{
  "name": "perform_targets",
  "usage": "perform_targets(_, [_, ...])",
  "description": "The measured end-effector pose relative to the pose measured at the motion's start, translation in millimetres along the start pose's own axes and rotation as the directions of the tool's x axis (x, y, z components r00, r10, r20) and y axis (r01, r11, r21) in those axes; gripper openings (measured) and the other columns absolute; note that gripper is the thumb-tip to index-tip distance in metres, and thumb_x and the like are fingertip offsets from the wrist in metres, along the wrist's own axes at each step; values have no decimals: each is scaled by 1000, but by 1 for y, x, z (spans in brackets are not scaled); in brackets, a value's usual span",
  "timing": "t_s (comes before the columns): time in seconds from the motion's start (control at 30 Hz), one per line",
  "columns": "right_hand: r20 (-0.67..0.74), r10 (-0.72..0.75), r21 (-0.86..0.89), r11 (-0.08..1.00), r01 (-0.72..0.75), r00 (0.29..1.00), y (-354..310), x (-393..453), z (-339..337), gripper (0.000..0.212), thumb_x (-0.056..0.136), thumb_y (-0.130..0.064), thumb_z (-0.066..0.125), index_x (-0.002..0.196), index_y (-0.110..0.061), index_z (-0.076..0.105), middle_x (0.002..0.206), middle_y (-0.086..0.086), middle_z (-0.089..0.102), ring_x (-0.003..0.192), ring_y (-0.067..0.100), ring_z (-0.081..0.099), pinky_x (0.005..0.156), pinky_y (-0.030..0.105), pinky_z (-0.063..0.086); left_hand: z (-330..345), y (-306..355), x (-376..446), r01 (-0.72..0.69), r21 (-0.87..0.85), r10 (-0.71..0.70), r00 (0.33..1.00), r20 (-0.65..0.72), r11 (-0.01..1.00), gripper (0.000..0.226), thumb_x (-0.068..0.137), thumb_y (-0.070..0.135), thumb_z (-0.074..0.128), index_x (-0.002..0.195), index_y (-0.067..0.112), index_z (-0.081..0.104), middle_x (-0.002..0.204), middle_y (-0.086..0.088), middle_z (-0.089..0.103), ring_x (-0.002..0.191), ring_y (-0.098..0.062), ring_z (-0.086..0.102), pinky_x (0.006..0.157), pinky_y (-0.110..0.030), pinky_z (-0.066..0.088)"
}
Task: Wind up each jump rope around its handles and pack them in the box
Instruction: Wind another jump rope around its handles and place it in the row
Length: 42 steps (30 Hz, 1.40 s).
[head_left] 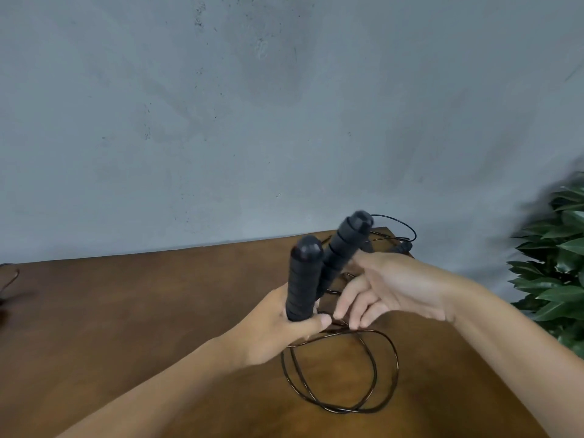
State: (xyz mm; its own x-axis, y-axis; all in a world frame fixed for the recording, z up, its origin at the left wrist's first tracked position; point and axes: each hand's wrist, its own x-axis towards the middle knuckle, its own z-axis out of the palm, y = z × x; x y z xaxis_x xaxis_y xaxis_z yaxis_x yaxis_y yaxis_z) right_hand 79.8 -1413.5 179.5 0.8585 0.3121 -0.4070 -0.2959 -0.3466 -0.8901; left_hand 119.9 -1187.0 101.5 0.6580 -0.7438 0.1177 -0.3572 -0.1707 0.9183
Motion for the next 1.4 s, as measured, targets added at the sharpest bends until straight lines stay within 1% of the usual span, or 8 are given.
perform_targets(0.1, [-106, -178, -108, 980, 166, 978, -1, 3, -2, 37, 103, -38, 52, 133, -18, 58, 121, 7, 72, 109, 24, 69, 104, 52, 51, 1, 7, -3, 30, -210, -7, 994, 109, 977, 35, 102, 20, 61, 77, -3, 51, 72, -9, 55, 77, -23, 54, 97, -54, 50])
perform_targets(0.2, [-64, -287, 100, 951, 292, 956, -5, 7, 9, 44, 98, -23, 61, 141, -17, 51, 135, 7, 65, 128, 23, 60, 110, 45, 46, 0, 12, -6, 96, -429, 5, 973, 229, 898, 20, 99, 21, 61, 88, 6, 53, 71, -10, 55, 76, -29, 56, 101, -68, 44])
perform_targets(0.43, [-265, -268, 386, 851, 357, 926, -14, 24, 36, 45, 99, -29, 60, 135, -2, 58, 133, 26, 61, 122, 29, 63, 104, 38, 53, -2, 17, -11, 295, -623, 32, 888, 458, 724, 24, 97, 24, 53, 111, 5, 50, 79, -6, 66, 86, -27, 67, 107, -57, 40])
perform_targets(0.63, [-234, -262, 433, 834, 342, 936, -19, 23, 41, 28, 102, -21, 57, 123, -4, 64, 135, 28, 60, 128, 40, 59, 111, 56, 45, 0, 17, -14, 360, -707, 112, 843, 525, 608, 33, 93, 36, 60, 113, 9, 56, 92, -5, 73, 97, -26, 67, 108, -51, 41])
perform_targets(0.97, [-122, -257, 555, 783, 280, 959, -28, 17, 58, 34, 107, -23, 45, 136, -8, 51, 122, 22, 71, 109, 45, 70, 95, 52, 57, 0, 16, -14, 403, -716, 65, 847, 528, 570, 47, 94, 40, 61, 123, 4, 64, 102, -10, 76, 102, -27, 68, 107, -47, 45])
perform_targets(1.1, [-165, -235, 509, 812, 287, 958, -27, 23, 64, 31, 101, -19, 59, 131, -11, 56, 117, 18, 73, 104, 41, 72, 93, 52, 58, -1, 18, -14, 409, -713, 26, 858, 513, 569, 50, 94, 43, 63, 124, 2, 66, 106, -14, 76, 104, -28, 70, 106, -45, 48])
perform_targets(1.3, [-325, -275, 346, 856, 384, 905, -31, 33, 68, 32, 98, -16, 66, 127, -13, 55, 107, 12, 77, 93, 33, 76, 83, 46, 63, 13, 30, -16, 151, -879, -227, 973, 50, 453, 27, 87, 23, 75, 106, 5, 81, 108, -25, 73, 92, -30, 74, 95, -46, 61])
perform_targets(1.4, [-347, -292, 277, 876, 394, 892, -32, 39, 68, 30, 97, -20, 68, 124, -14, 56, 105, 9, 77, 94, 28, 76, 86, 47, 62, 10, 33, -15, 134, -880, -234, 972, 26, 457, 21, 89, 22, 76, 105, 8, 79, 97, -17, 69, 81, -24, 68, 86, -40, 63])
